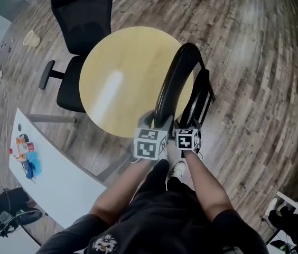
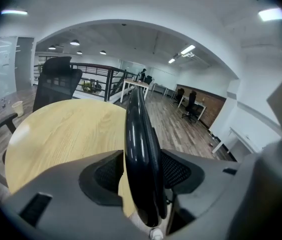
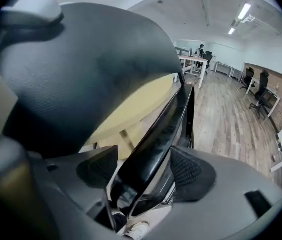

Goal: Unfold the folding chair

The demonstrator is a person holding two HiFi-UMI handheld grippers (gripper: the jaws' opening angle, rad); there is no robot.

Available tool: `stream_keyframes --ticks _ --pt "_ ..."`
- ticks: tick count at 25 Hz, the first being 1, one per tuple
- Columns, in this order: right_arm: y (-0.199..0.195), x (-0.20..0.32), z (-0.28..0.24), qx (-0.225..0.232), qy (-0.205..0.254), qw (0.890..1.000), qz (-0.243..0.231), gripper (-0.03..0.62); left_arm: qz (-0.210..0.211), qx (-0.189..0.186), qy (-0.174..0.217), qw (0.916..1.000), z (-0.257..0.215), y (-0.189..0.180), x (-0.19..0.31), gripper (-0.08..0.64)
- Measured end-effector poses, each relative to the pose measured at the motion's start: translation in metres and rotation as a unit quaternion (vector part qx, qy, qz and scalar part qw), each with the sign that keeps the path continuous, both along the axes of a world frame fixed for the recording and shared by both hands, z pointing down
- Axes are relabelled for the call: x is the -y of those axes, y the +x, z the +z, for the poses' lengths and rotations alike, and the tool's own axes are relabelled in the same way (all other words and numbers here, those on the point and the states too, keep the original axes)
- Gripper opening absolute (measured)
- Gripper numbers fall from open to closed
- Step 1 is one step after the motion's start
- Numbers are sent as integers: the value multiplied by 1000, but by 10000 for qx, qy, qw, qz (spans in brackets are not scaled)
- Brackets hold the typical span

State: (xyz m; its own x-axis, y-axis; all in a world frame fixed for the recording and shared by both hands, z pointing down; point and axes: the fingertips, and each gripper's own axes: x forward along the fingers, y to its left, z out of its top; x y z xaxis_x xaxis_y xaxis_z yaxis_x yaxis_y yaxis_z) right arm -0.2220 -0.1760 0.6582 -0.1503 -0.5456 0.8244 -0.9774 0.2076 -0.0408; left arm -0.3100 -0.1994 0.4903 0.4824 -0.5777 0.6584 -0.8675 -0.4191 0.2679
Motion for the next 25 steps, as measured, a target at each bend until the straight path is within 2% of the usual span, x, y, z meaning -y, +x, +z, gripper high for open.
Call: stream_keyframes --ticks 4,8,9,10,11,13,18,25 --pt "2 14 13 -336 -399 9985 165 313 265 192 -328 9989 3 7 15 224" --pt "4 19 26 -456 -673 9963 290 311 522 157 -599 9967 7 19 23 222" --pt "3 20 26 -416 -680 9963 311 311 555 153 -647 9962 8 21 24 212" --pt "2 20 24 -374 -674 9965 337 311 554 165 -675 9960 9 22 25 161" --pt "1 20 22 -353 -666 9965 361 311 540 173 -682 9961 10 22 27 101" --pt "3 22 24 -367 -642 9964 402 307 564 144 -674 9960 10 21 28 87" --pt "5 23 26 -335 -623 9963 496 294 668 142 -683 9953 10 21 29 71" --pt "14 13 20 92 -558 9949 838 256 937 329 -504 9938 4 33 18 71"
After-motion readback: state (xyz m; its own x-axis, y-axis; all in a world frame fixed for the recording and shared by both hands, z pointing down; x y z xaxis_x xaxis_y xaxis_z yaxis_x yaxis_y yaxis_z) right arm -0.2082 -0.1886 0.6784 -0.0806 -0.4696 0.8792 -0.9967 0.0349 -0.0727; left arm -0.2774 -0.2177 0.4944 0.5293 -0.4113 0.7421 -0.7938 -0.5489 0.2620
